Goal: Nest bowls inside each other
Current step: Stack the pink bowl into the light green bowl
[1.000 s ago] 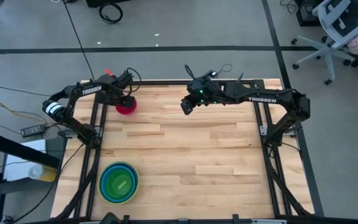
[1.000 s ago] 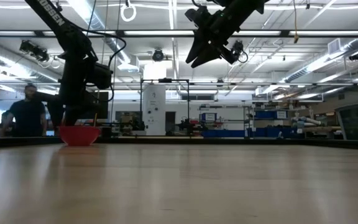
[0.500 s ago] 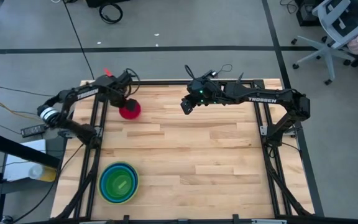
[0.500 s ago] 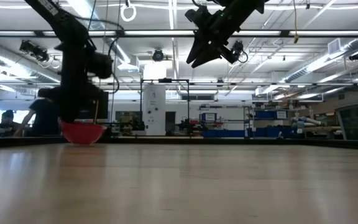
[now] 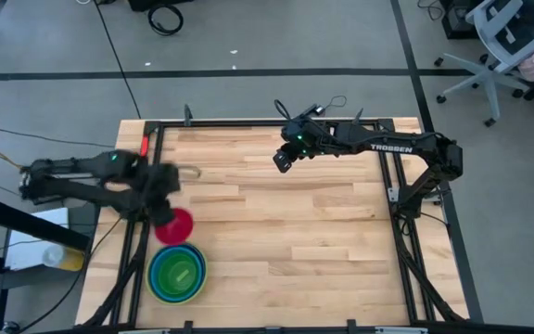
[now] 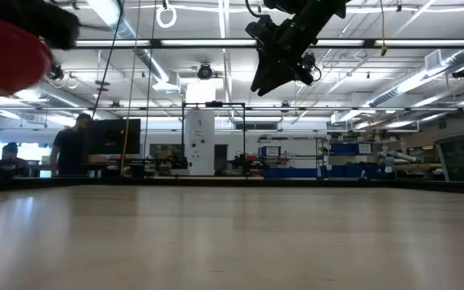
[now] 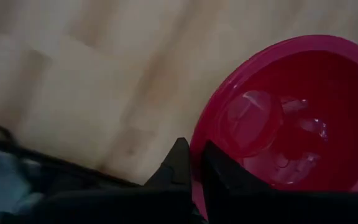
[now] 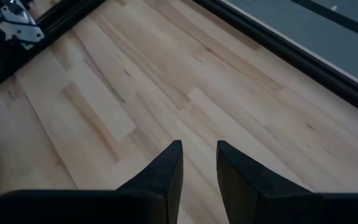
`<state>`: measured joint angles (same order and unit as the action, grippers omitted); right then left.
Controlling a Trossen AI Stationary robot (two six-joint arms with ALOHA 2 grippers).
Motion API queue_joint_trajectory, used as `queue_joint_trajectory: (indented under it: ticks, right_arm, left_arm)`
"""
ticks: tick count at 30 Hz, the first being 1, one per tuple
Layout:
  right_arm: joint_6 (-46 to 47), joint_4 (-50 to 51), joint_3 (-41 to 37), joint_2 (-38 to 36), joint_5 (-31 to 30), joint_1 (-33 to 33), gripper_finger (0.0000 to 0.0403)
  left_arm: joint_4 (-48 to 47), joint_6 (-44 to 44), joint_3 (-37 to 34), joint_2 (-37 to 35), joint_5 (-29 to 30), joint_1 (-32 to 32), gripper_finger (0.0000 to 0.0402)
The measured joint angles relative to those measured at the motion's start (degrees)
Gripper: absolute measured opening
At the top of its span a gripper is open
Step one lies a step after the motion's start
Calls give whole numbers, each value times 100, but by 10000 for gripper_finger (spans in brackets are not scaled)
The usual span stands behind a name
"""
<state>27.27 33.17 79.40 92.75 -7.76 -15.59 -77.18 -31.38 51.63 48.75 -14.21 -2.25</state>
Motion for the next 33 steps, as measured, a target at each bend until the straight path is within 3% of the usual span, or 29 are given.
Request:
queue_joint_trajectory:
  ticks: [3,6,9,12,22,28,33]
  right_arm:
    - [-2,-12,0,0,-12,-43,103]
    - [-3,-1,0,-1,-9,-130,103]
    - [-2,16,0,0,-12,-210,103]
    - [-2,13,0,0,-12,-267,103]
    - [0,4,0,-2,140,-388,103]
    - [0,101,0,-21,442,-389,103]
    - [-2,96,-4,-316,792,-274,103]
  left_arm:
    - [386,-909,0,-126,308,1422,10]
    - [1134,-1178,-1,66,656,2632,10]
    - [1676,-1153,0,473,833,3527,10]
    - [1559,-1334,-1,993,1039,4065,13]
    - [1839,-1796,-2,1977,1306,4333,51]
    - [2129,-2055,-2,1920,1305,4333,147]
    - [1916,-2156,171,1466,1323,4144,228]
